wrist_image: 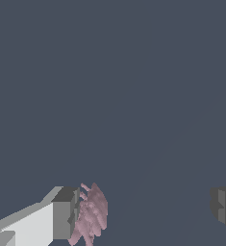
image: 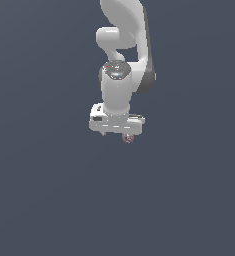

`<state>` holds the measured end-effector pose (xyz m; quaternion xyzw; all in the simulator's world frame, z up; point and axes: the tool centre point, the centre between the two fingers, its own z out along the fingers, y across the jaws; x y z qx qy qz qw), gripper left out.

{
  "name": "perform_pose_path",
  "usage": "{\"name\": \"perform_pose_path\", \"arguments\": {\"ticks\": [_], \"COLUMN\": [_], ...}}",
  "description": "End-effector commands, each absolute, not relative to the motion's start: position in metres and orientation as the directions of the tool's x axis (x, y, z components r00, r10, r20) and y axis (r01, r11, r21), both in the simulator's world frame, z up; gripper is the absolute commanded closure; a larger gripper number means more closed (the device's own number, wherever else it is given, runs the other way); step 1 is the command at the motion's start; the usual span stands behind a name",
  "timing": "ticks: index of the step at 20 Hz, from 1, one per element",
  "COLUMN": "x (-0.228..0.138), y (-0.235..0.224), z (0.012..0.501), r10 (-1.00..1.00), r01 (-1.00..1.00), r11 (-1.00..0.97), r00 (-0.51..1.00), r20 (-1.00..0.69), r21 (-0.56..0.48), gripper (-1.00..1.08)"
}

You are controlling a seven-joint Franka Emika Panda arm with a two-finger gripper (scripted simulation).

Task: Pick up the object and move it to a goal position.

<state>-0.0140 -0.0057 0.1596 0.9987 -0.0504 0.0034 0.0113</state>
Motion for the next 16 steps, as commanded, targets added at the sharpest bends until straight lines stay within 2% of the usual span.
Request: {"name": "perform_pose_path", "arguments": {"ticks": [1, 16], "x": [-0.022, -0.082], "y": [0.003, 0.052], "z": [0.151, 0.099], "r10": [-0.136, -0.381], "r01": [-0.137, -0.381], "r11": [-0.99, -0.925], "r00": [0.991, 0.925], "r20": [0.008, 0.002], "r21": [0.018, 0.002], "gripper": [-0.92, -0.92]}}
